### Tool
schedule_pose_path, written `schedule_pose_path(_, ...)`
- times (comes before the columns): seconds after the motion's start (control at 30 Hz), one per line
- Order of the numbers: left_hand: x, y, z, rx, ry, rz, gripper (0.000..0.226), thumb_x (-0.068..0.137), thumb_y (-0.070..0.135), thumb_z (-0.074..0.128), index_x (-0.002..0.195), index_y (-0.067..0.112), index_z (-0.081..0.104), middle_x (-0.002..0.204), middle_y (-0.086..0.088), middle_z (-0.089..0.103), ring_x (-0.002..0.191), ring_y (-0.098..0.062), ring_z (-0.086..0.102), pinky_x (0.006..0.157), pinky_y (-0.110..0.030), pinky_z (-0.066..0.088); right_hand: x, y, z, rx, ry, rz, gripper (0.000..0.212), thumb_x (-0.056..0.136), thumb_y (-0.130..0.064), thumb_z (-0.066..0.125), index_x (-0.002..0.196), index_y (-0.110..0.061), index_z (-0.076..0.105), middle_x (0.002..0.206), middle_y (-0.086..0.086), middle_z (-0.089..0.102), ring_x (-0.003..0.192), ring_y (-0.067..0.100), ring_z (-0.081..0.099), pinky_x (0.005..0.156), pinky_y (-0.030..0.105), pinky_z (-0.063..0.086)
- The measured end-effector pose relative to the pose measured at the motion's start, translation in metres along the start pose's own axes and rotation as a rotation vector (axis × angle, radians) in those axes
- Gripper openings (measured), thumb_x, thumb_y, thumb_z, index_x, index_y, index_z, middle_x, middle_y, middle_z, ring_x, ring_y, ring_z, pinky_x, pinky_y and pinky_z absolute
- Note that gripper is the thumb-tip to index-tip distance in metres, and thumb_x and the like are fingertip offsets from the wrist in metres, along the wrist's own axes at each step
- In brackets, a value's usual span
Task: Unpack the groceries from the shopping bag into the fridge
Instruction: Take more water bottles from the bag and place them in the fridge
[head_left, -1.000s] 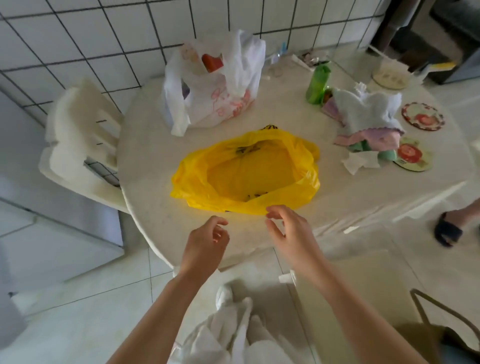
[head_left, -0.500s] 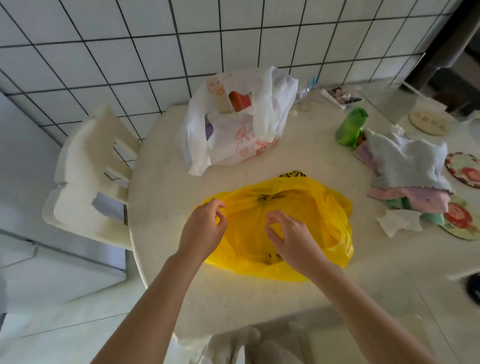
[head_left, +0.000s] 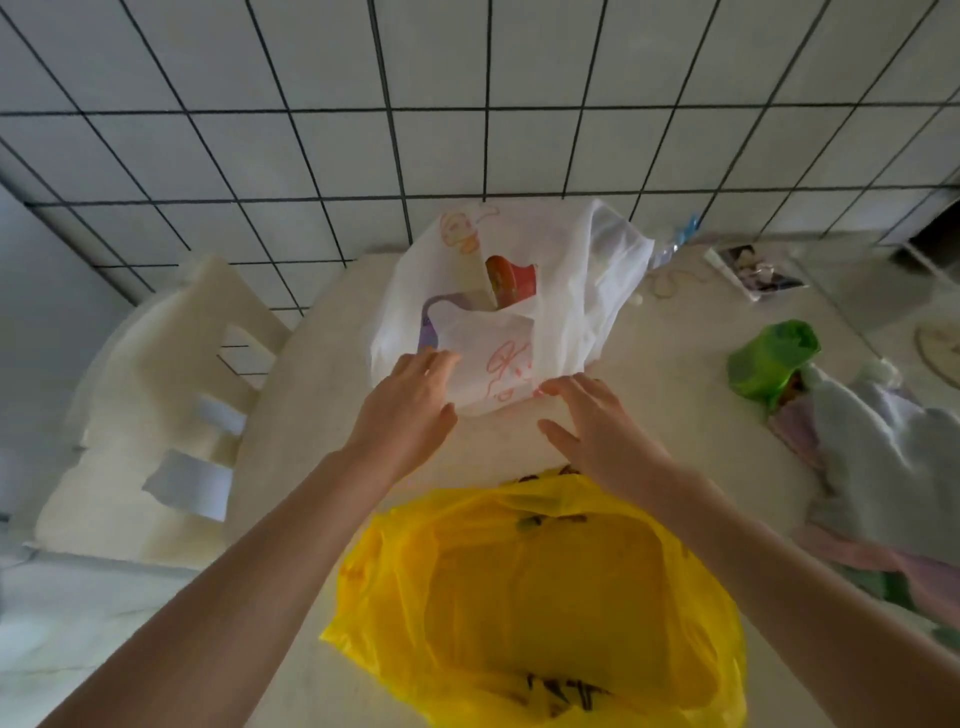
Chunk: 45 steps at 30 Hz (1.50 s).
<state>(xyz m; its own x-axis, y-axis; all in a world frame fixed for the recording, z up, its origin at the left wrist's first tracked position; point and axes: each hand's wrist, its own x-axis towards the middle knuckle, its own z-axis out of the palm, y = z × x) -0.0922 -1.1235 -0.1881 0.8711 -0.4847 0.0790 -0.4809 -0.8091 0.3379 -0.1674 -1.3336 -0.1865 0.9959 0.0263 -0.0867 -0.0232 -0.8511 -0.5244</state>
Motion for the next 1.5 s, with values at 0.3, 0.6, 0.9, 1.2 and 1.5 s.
schedule_pose_path(0.3,0.069,-0.008,0.016,0.076,-0.102,-0.046,0.068,0.093,0.025,0.058,0.149,0.015,0.020,0.147,-0.007,0.039,0.128,-0.021,0.043,0.094,-0.032,0.046,0.119,0.010,-0.027,-0.282,-0.070,-0.199,0.047,0.095,-0.033,0.053,0.136,-0.014,0.040,0.137,0.003,0.051,0.121,0.021,0.054,0.101,0.035,0.047)
schedule_pose_path(0.6,0.072,-0.056,0.065,0.223,-0.202,0.048,0.066,0.089,0.033,0.057,0.146,0.011,0.034,0.135,-0.011,0.056,0.123,-0.028,0.052,0.112,-0.034,0.028,0.166,0.059,-0.027,-0.787,-0.173,-0.299,0.062,0.083,-0.043,0.063,0.135,-0.022,0.038,0.131,-0.002,0.051,0.119,0.029,0.038,0.099,0.039,0.034)
schedule_pose_path(0.9,0.045,-0.057,0.059,0.212,-0.106,0.144,0.033,0.089,0.045,0.048,0.095,0.027,0.075,0.094,0.005,0.073,0.100,-0.017,0.068,0.106,-0.070,0.012,0.114,0.123,-0.036,-0.744,0.008,-0.481,0.046,0.054,-0.023,0.088,0.096,-0.019,0.071,0.110,0.008,0.063,0.120,0.043,0.045,0.085,0.059,0.046)
schedule_pose_path(1.2,0.028,-0.100,0.056,0.517,-0.268,-0.034,0.048,0.052,0.036,0.090,0.092,0.015,0.071,0.089,-0.004,0.073,0.093,-0.027,0.069,0.091,-0.076,0.030,0.089,0.158,-0.024,-0.743,0.017,-0.428,0.048,0.057,-0.002,0.079,0.099,-0.015,0.061,0.097,0.004,0.070,0.129,0.031,0.049,0.100,0.048,0.026)
schedule_pose_path(1.5,0.027,-0.108,0.036,0.536,-0.298,0.087,0.019,0.080,0.022,0.074,0.100,0.021,0.074,0.093,0.002,0.068,0.095,-0.023,0.058,0.087,-0.042,0.046,0.088,0.140,-0.029,-0.664,-0.025,-0.302,0.039,0.067,0.004,0.070,0.101,-0.014,0.067,0.093,0.007,0.057,0.094,0.028,0.053,0.065,0.040,0.054)
